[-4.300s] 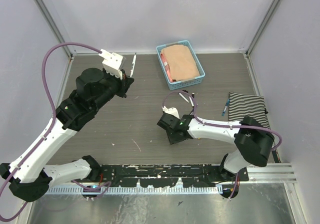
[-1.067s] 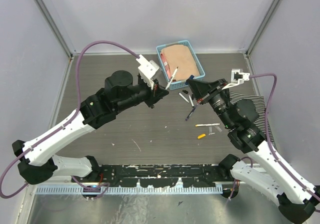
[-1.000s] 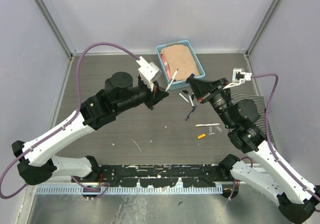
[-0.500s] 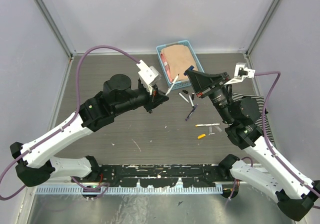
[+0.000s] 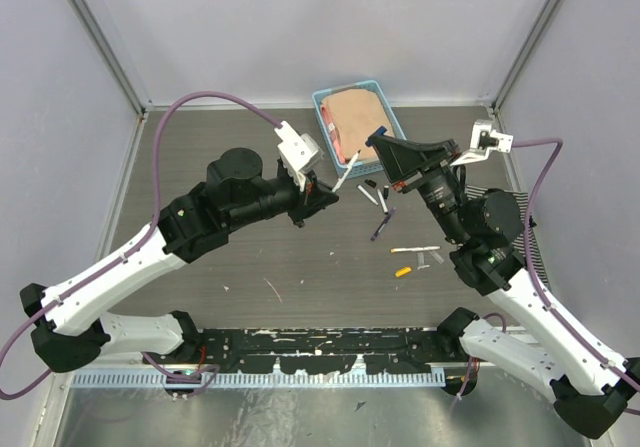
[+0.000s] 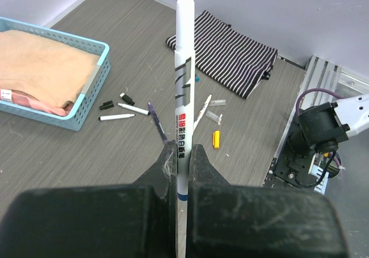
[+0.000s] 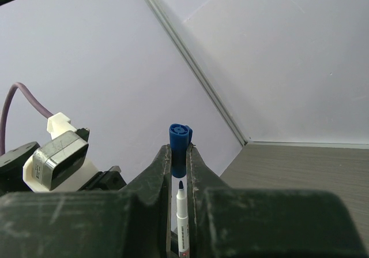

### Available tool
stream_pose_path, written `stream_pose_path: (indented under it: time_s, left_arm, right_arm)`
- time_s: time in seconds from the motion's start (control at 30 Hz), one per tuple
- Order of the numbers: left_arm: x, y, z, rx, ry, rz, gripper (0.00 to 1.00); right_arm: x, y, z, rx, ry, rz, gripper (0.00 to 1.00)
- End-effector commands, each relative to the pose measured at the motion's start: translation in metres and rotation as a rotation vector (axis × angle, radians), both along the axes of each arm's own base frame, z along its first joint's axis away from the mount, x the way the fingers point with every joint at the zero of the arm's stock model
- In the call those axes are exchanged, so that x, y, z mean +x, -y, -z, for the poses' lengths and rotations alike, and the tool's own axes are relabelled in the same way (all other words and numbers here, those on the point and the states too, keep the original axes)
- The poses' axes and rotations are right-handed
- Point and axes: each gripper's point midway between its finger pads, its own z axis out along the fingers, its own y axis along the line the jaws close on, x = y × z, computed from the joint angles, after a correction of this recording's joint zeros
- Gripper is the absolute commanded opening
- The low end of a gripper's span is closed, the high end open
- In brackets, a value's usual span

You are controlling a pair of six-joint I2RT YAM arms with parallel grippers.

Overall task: Insert the pens into the pen caps
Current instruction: Insert the pen cap onto the pen.

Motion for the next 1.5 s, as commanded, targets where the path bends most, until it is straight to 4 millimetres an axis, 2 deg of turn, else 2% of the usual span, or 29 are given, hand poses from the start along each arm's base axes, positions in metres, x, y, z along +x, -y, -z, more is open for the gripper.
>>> stream_pose_path:
  time_s: [0.0,0.53,1.03,1.33,1.47]
  left_arm:
    - [-0.005,0.000,-0.011,-0.032,0.030,0.024,0.00]
    - [-0.004,-0.001,-0.011,-0.029,0.039,0.019,0.00]
    - [-0.001,-0.003,-0.011,-0.024,0.044,0.000,0.00]
    - [0.000,-0.003,-0.011,-0.022,0.045,-0.005,0.00]
    - [0.000,-0.003,-0.010,-0.020,0.044,-0.003,0.00]
  right_arm:
    - [-0.014,0.005,-0.033,0.055,0.075,-0.027,0.00]
    - [-0.006,-0.006,-0.022,0.015,0.031,-0.047,0.00]
    - [-0.008,-0.012,-0.015,-0.003,0.018,-0.080,0.00]
    - [-0.017,0.001,-0.030,0.032,0.066,-0.052,0.00]
    - [-0.017,0.002,-0.031,0.028,0.067,-0.044,0.00]
